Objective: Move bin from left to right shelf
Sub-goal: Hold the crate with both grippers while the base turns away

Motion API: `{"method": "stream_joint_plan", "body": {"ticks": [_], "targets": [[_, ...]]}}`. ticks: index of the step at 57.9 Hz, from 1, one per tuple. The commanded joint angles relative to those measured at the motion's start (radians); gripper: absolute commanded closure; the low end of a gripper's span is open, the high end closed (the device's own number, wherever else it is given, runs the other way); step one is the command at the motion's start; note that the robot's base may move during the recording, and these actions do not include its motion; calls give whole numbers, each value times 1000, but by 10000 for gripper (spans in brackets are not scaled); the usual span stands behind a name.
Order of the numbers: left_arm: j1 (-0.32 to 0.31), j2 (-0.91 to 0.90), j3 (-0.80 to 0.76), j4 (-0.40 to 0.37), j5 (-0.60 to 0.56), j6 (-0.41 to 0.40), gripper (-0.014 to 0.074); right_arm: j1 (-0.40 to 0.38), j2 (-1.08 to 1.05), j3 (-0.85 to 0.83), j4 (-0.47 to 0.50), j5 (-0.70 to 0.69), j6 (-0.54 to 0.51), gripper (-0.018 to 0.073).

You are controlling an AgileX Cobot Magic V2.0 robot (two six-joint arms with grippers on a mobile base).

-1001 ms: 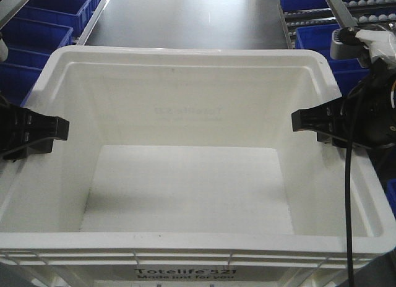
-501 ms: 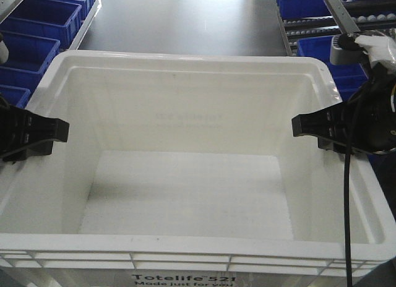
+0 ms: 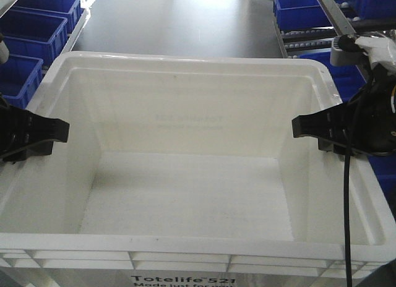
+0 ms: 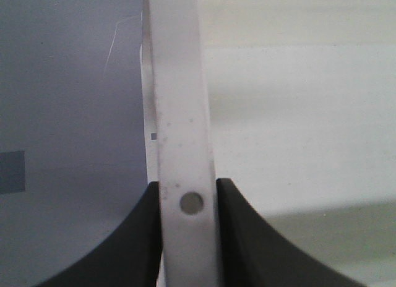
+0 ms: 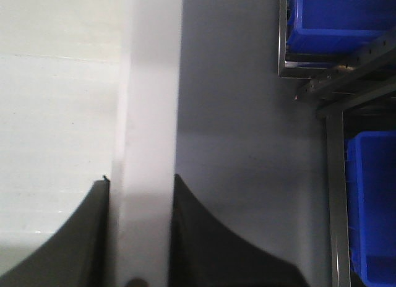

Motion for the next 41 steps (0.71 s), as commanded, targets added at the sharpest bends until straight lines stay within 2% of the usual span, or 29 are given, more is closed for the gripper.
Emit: {"method": "stream_joint_plan", "body": {"ticks": [1, 41], "targets": [[-8, -33, -41, -39, -112, 16, 603, -1, -26, -36, -52, -71, -18, 561], [-8, -33, -41, -39, -112, 16, 603, -1, -26, -36, -52, -70, -18, 561]]}}
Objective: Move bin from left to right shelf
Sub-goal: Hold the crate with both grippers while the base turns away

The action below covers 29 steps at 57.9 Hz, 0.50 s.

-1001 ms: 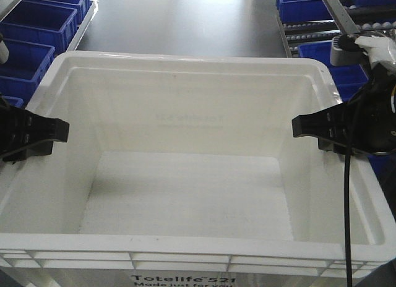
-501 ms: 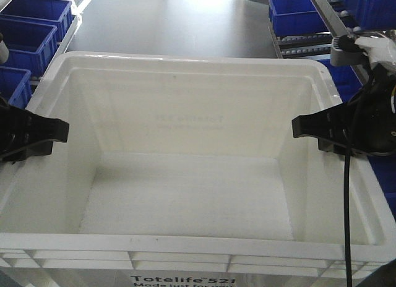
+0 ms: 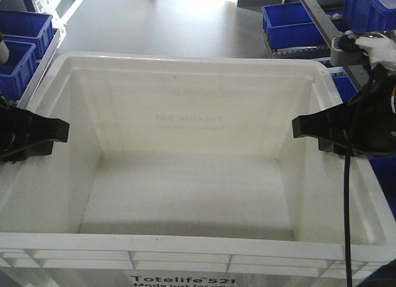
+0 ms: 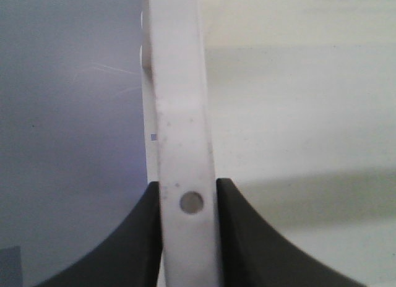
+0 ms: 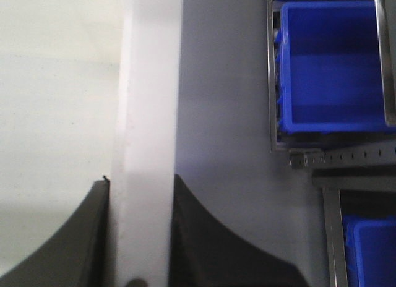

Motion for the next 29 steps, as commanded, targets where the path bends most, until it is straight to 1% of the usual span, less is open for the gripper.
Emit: {"method": "stream_joint_plan", "body": {"ticks": [1, 29], "targets": [[-8, -33, -41, -39, -112, 15, 603, -1, -26, -36, -53, -72, -19, 561], [-8, -33, -41, -39, -112, 15, 603, -1, -26, -36, -52, -68, -19, 561]]}}
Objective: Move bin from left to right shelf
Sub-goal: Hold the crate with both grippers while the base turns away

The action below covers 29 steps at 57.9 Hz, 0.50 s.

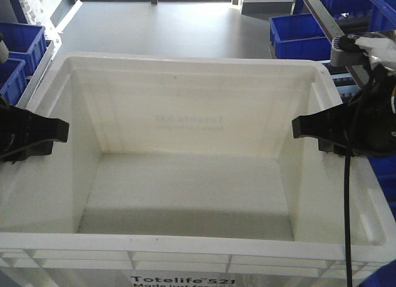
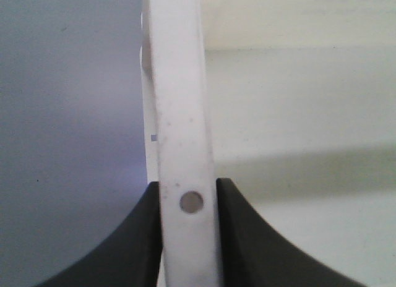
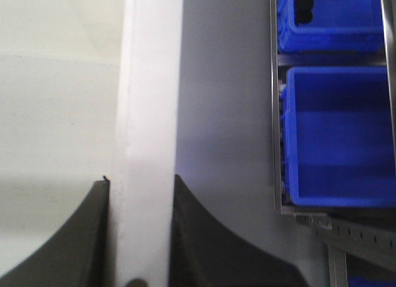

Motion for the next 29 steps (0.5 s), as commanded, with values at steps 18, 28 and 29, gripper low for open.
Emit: {"method": "stream_joint_plan", "body": {"ticks": [18, 28, 29], "targets": [[-8, -33, -41, -39, -112, 15, 603, -1, -26, -36, -52, -70, -19, 561], [-8, -33, -41, -39, -112, 15, 603, -1, -26, -36, -52, -69, -19, 561], [-8, -33, -41, -39, -112, 15, 603, -1, -26, -36, -52, -69, -19, 561]]}}
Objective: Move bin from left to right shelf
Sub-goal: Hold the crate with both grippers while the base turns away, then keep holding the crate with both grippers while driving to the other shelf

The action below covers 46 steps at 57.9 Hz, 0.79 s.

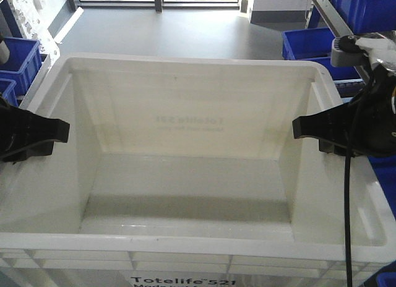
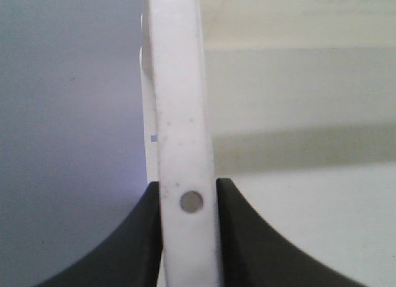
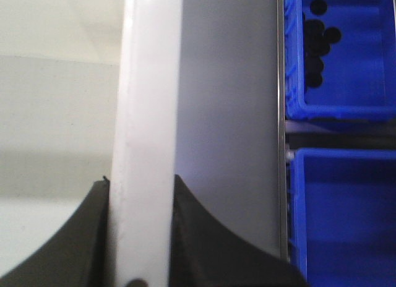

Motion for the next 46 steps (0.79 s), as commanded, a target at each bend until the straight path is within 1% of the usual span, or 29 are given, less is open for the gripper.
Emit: {"method": "stream_joint_plan", "body": {"ticks": [1, 46], "targets": [[-8, -33, -41, -37, -112, 15, 603, -1, -26, -36, -53, -72, -20, 561], [-8, -32, -41, -37, -112, 15, 603, -1, -26, -36, -54, -68, -20, 561]]}}
